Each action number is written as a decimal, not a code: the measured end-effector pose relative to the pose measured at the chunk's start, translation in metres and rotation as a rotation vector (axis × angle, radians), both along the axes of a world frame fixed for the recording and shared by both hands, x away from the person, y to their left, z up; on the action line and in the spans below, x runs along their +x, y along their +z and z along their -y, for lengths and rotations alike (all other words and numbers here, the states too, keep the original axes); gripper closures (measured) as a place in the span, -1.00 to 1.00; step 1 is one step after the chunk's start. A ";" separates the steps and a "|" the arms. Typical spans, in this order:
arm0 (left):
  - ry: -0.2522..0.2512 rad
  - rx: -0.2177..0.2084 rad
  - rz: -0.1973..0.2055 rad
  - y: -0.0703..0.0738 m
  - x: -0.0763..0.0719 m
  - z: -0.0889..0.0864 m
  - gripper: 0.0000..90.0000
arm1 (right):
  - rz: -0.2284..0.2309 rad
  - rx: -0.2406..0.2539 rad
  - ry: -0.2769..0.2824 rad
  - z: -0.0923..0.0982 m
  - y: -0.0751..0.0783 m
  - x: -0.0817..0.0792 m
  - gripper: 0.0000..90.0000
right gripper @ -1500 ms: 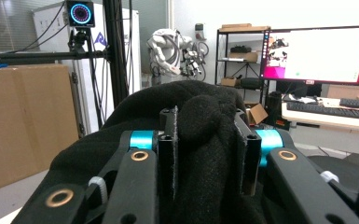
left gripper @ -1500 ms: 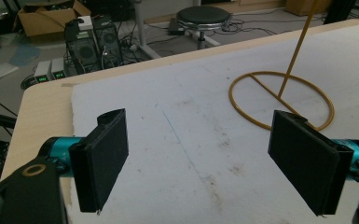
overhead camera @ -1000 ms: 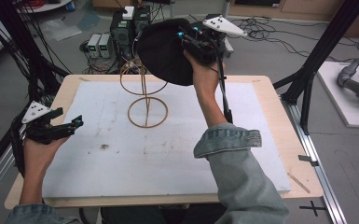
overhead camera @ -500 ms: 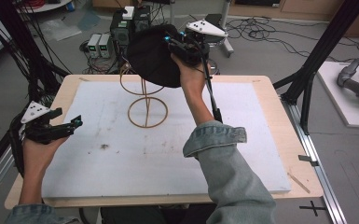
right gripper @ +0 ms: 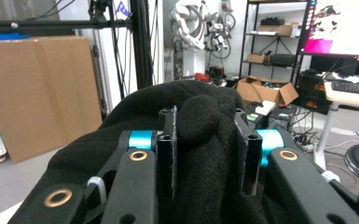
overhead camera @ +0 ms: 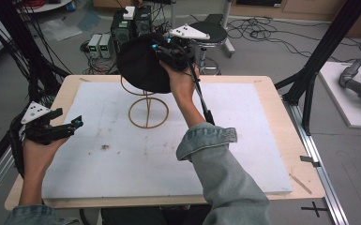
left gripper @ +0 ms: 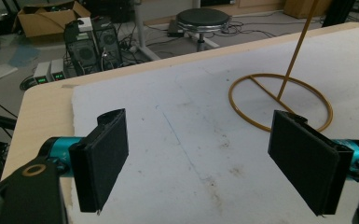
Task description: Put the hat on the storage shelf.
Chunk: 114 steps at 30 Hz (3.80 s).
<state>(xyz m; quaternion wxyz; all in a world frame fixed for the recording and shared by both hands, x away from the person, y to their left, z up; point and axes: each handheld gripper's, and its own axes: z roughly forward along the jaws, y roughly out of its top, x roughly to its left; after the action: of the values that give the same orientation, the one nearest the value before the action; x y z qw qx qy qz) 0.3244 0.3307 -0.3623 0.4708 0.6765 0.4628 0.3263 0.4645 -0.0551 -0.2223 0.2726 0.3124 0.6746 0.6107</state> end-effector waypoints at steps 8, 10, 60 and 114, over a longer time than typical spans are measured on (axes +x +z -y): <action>-0.009 0.004 -0.005 -0.001 0.001 0.003 -0.55 | -0.013 -0.048 0.016 -0.016 -0.010 0.001 0.52; -0.012 0.006 -0.007 -0.002 0.001 0.004 -0.55 | -0.016 -0.062 0.016 -0.019 -0.012 0.002 0.51; -0.015 0.003 -0.003 0.000 0.001 0.004 -0.55 | -0.089 -0.135 0.031 -0.027 -0.027 0.007 -0.02; -0.033 0.020 -0.013 -0.005 0.011 0.016 -0.55 | -0.146 -0.113 -0.310 0.218 -0.078 -0.087 -0.57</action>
<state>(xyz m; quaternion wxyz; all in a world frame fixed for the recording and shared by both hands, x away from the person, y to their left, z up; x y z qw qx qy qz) 0.3350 0.3148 -0.3673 0.4661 0.6908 0.4515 0.3188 0.3778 -0.2735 -0.3002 0.3309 0.4400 0.6698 0.4982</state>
